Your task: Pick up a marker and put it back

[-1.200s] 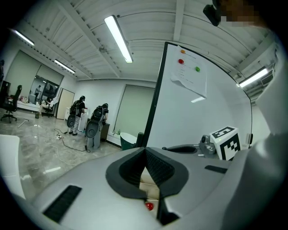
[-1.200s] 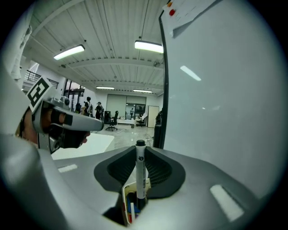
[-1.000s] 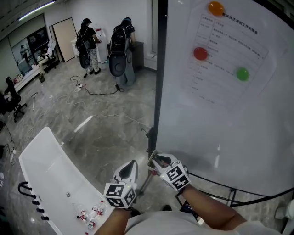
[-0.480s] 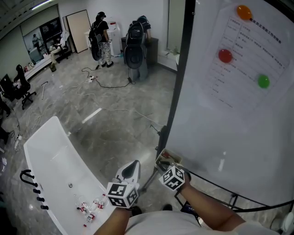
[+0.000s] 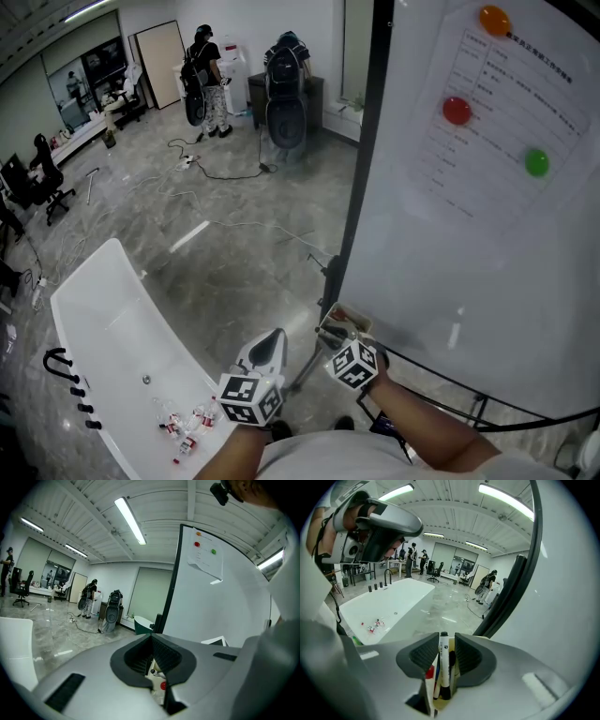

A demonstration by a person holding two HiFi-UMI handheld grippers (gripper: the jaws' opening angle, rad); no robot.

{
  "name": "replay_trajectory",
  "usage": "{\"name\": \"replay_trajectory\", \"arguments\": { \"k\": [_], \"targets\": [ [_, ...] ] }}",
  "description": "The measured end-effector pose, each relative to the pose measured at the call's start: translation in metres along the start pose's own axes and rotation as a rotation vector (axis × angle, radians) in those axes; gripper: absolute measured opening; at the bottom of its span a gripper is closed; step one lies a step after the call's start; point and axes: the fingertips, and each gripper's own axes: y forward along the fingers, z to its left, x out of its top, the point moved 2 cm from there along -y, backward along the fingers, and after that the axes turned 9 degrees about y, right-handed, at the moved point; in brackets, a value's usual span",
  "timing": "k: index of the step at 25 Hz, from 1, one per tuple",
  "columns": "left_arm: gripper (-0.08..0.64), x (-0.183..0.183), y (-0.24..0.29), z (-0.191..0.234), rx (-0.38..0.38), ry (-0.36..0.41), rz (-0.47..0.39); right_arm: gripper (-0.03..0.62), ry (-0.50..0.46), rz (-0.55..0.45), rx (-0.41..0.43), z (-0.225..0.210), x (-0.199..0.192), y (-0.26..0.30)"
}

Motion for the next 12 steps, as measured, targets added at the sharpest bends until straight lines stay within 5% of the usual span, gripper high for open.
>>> {"name": "replay_trajectory", "arguments": {
  "k": [5,12],
  "targets": [
    [0.005,0.002,0.002,-0.007,-0.016,0.007,-0.005,0.099,0.060,-0.136,-0.019,-0.008,0.033,-0.033],
    [0.005,0.010,0.007,-0.017,-0.041,0.026,-0.022,0.014,0.301,-0.443,-0.036,-0.032,0.086,-0.110]
  ]
}}
